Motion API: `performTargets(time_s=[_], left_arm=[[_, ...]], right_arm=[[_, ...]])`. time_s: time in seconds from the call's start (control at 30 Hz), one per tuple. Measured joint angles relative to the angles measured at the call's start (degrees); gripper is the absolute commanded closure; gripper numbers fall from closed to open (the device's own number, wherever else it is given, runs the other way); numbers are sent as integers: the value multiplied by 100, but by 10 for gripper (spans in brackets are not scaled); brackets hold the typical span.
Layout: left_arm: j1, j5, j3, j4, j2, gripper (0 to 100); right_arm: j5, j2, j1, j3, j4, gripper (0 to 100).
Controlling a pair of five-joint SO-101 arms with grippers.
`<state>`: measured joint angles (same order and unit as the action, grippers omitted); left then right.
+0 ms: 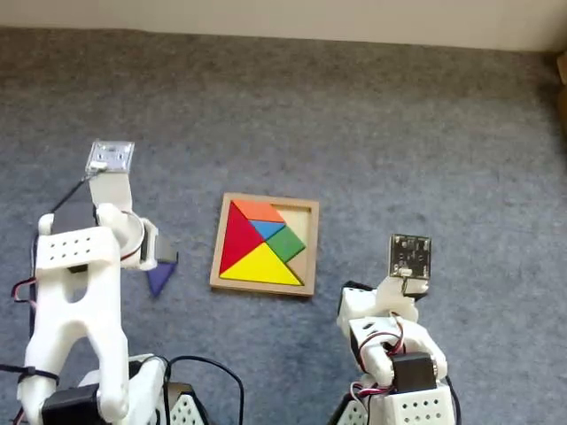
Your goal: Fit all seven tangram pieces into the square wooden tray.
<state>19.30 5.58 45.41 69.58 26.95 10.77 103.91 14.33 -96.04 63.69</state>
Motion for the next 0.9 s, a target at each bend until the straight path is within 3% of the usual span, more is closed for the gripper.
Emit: performTargets(time_s=[0.4,0.9], left_arm=[[9,18,325,-404,-176,700],[9,-413,-1046,-448,-2716,704]], right_arm=[[0,0,0,0,0,994],[0,0,0,0,0,994]])
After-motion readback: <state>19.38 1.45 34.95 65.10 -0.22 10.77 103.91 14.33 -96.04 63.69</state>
